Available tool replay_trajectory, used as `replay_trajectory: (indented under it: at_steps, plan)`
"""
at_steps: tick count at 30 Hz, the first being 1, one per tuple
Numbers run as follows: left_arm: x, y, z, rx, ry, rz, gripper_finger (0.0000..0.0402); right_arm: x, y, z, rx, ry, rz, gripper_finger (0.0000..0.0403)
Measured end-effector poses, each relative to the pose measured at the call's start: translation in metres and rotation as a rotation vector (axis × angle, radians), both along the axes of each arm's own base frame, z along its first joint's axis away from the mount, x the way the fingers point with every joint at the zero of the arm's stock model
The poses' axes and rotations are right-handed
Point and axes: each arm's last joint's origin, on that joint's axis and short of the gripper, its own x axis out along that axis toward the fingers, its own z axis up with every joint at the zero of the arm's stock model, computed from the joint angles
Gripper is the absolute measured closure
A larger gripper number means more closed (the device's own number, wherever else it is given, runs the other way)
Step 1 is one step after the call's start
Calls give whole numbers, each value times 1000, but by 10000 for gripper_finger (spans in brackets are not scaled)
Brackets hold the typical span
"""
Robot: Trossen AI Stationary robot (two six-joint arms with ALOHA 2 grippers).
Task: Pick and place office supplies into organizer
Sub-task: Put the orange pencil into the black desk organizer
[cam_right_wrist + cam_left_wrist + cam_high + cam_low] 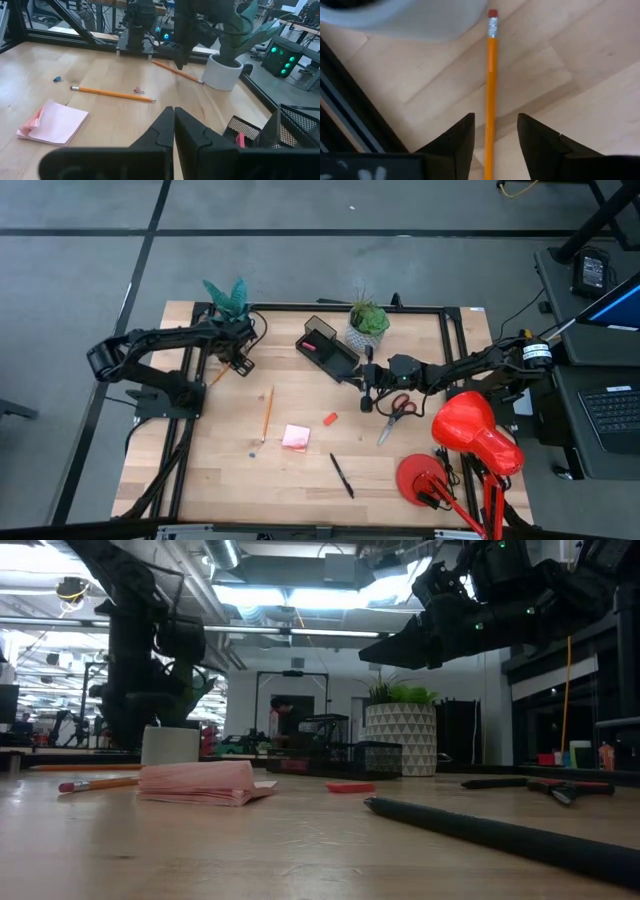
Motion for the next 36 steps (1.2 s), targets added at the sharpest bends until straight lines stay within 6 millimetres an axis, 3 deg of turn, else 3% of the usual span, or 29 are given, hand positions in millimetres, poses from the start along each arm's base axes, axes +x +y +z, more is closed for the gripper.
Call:
replay_trajectory:
  at_steps: [12, 36]
  plan:
    - [0, 12, -16, -76, 24, 13, 258, 0, 0, 0, 0, 3, 0, 386]
    - [4, 12, -28, -189, 6, -30, 259, 0, 0, -1, 1, 10, 0, 386]
